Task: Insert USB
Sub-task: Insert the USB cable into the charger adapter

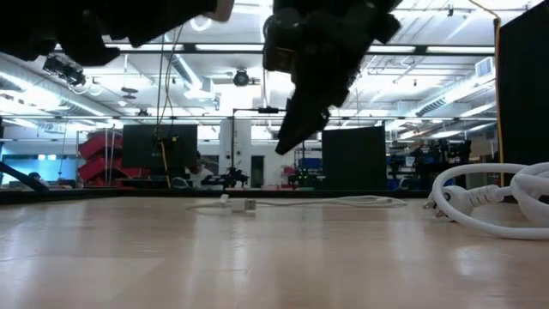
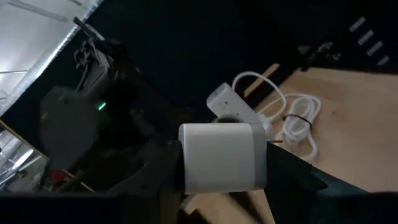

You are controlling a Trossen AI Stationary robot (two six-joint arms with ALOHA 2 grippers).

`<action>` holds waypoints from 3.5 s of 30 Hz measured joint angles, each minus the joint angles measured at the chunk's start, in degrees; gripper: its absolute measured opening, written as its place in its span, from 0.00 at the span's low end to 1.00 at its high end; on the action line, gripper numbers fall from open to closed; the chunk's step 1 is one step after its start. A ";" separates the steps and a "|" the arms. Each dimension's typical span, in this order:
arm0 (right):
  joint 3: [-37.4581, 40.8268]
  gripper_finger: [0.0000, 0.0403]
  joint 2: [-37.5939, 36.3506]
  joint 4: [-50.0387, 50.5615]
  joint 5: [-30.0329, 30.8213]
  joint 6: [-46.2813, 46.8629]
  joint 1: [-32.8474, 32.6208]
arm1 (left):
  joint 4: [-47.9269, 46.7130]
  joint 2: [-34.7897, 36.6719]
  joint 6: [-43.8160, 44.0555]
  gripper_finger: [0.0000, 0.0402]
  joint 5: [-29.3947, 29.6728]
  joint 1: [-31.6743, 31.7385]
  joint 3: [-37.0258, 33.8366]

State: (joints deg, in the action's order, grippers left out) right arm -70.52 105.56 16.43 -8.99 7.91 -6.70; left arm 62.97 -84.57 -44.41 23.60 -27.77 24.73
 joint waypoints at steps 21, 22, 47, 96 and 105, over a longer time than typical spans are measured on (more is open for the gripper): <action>40.44 0.48 5.01 -104.33 -3.81 20.20 -7.54 | -2.67 -19.58 -4.49 0.41 -0.62 4.35 18.41; 40.46 0.49 5.01 -104.17 -3.73 20.04 -7.94 | -4.04 -20.34 -4.79 0.41 -0.78 4.50 19.62; 40.41 0.28 4.96 -102.29 -2.69 18.46 -8.44 | -9.29 -22.08 1.87 0.44 -2.25 5.48 23.73; 21.95 0.28 4.33 -66.71 74.25 -32.06 -17.54 | -34.23 -8.81 57.32 0.66 10.62 10.81 23.76; 15.25 0.28 4.31 -57.39 75.15 -35.57 -17.09 | -36.21 -8.81 59.67 0.62 13.88 12.79 23.97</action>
State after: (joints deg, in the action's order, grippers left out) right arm -55.28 109.86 -40.96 66.16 -27.66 -23.79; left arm 26.76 -93.38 15.27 37.48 -14.98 48.70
